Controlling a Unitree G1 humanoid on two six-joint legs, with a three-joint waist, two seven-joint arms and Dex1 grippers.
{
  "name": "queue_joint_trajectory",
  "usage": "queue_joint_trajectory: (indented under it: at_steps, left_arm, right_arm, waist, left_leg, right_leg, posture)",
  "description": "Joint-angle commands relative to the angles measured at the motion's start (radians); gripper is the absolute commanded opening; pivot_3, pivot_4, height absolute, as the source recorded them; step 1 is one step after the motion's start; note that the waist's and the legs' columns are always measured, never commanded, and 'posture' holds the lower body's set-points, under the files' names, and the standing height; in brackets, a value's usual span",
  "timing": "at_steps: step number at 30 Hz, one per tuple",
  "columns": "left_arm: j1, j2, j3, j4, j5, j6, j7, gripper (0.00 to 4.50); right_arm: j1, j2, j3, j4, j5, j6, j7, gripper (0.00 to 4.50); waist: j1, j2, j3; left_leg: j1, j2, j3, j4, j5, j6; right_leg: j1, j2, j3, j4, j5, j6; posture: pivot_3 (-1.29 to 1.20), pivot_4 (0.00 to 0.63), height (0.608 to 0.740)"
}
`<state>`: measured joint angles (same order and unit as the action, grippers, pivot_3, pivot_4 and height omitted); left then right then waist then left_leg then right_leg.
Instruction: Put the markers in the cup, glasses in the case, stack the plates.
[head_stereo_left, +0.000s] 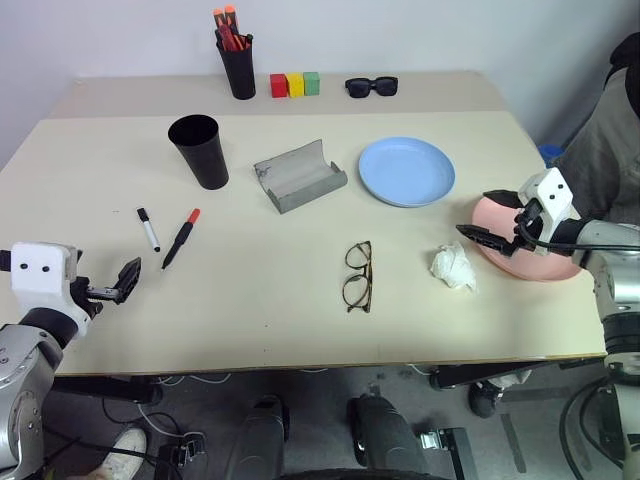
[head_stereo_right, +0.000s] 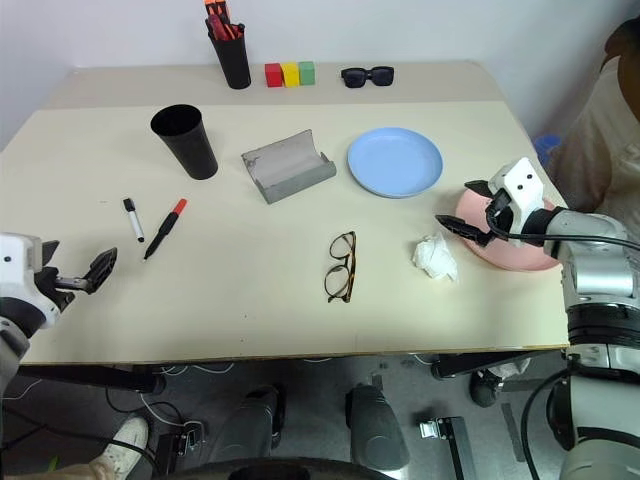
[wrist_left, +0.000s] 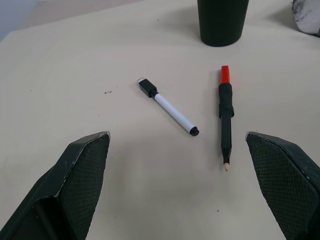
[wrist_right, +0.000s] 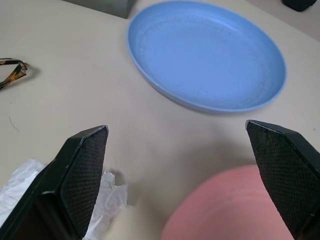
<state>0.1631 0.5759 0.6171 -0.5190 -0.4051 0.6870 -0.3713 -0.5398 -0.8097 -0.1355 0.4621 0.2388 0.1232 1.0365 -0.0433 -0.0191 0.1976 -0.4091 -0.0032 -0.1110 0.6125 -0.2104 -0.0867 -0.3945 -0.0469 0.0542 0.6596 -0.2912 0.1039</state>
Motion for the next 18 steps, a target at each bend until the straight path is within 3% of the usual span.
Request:
queue_joint_trajectory:
  at_steps: [1, 12, 15, 18]
  left_arm:
    - [-0.003, 0.004, 0.037, -0.038, -0.008, -0.004, 0.016, 4.48]
    - [-0.047, 0.012, 0.027, -0.048, -0.046, 0.090, 0.081, 4.48]
    - [-0.118, 0.019, -0.025, -0.046, -0.044, 0.158, 0.116, 4.48]
    - [-0.243, 0.098, -0.147, -0.008, -0.009, 0.332, 0.160, 4.48]
  right_arm:
    - [-0.013, 0.012, -0.001, -0.027, 0.001, -0.016, -0.007, 4.50]
    - [-0.019, 0.059, 0.025, -0.111, 0.000, 0.012, -0.027, 4.50]
    - [-0.009, 0.092, 0.035, -0.195, 0.013, 0.038, -0.049, 4.50]
    - [0.005, 0.137, 0.041, -0.293, 0.033, 0.073, -0.078, 4.50]
  waist:
    - [0.000, 0.000, 0.000]
    - [0.000, 0.000, 0.000]
    - [0.000, 0.000, 0.000]
    - [0.003, 0.000, 0.000]
  left_leg:
    - [0.000, 0.000, 0.000, 0.000, 0.000, 0.000]
    - [0.000, 0.000, 0.000, 0.000, 0.000, 0.000]
    - [0.000, 0.000, 0.000, 0.000, 0.000, 0.000]
    - [0.000, 0.000, -0.001, 0.001, 0.000, 0.000]
  right_leg:
    - [0.000, 0.000, 0.000, 0.000, 0.000, 0.000]
    - [0.000, 0.000, 0.000, 0.000, 0.000, 0.000]
    - [0.000, 0.000, 0.000, 0.000, 0.000, 0.001]
    - [0.001, 0.001, 0.000, 0.001, 0.000, 0.001]
  posture:
    - [0.00, 0.150, 0.740]
    - [0.00, 0.150, 0.740]
    - [0.00, 0.150, 0.740]
    - [0.00, 0.150, 0.740]
